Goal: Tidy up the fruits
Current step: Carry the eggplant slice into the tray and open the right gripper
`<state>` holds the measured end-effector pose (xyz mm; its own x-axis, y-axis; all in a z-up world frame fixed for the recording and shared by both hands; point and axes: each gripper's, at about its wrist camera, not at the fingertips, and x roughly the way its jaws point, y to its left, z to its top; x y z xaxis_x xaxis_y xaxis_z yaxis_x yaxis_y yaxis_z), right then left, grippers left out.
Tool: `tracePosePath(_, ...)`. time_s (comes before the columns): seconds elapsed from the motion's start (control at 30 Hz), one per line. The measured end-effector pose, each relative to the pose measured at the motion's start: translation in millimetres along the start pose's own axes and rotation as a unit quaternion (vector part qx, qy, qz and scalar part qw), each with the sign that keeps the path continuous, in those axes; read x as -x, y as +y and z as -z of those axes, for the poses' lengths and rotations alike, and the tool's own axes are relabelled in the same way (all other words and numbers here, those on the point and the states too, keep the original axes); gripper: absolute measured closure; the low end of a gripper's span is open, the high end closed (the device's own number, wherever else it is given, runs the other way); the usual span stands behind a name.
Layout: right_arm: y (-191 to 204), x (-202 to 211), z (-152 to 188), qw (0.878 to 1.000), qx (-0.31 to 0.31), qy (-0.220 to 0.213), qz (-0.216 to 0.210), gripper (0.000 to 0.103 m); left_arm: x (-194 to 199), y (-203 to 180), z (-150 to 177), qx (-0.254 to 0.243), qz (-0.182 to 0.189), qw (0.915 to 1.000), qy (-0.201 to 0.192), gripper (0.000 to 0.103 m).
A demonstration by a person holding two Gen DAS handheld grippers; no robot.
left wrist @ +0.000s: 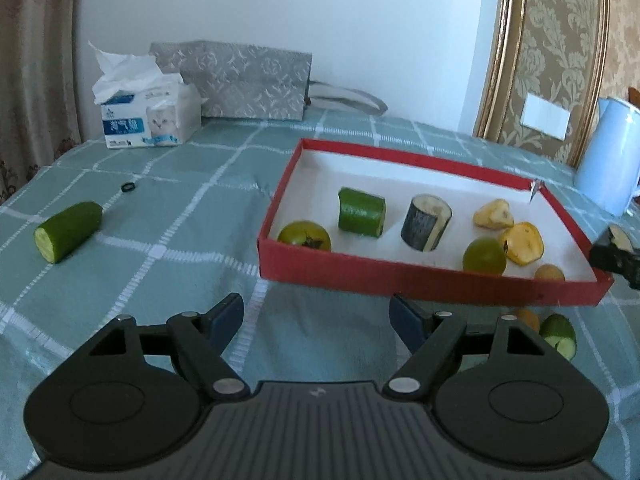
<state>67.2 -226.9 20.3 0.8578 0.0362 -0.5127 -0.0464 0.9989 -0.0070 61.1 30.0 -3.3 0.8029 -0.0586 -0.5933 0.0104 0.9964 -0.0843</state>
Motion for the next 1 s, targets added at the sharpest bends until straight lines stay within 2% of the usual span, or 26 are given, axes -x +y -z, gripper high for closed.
tracePosePath(0.43, 11, -44, -5, 0.998, 0.013, 0.058, 0.010, 0.072, -4, -3, 1, -0.013, -0.008, 0.9998, 0.010, 0.022)
tracePosePath(0.8, 11, -64, -8, 0.997, 0.010, 0.073, 0.020, 0.071, -4, -5, 1, -0.017, -0.009, 0.9998, 0.011, 0.021)
tracePosePath(0.83, 12, -63, -8, 0.997, 0.018, 0.072, 0.021, 0.066, -4, -5, 1, -0.016, -0.008, 0.9998, 0.010, 0.021)
tracePosePath(0.87, 13, -61, -8, 0.997, 0.023, 0.066, 0.028, 0.056, -4, -5, 1, -0.015, -0.007, 0.9998, 0.010, 0.021)
tracePosePath(0.97, 9, -45, -8, 0.999, 0.013, 0.038, 0.023, 0.042, -3, -4, 1, -0.015, -0.005, 0.9998, 0.008, 0.021)
tracePosePath(1.0, 8, -39, -8, 0.999, 0.007, 0.029, 0.017, 0.041, -3, -4, 2, -0.015, -0.005, 0.9998, 0.008, 0.021)
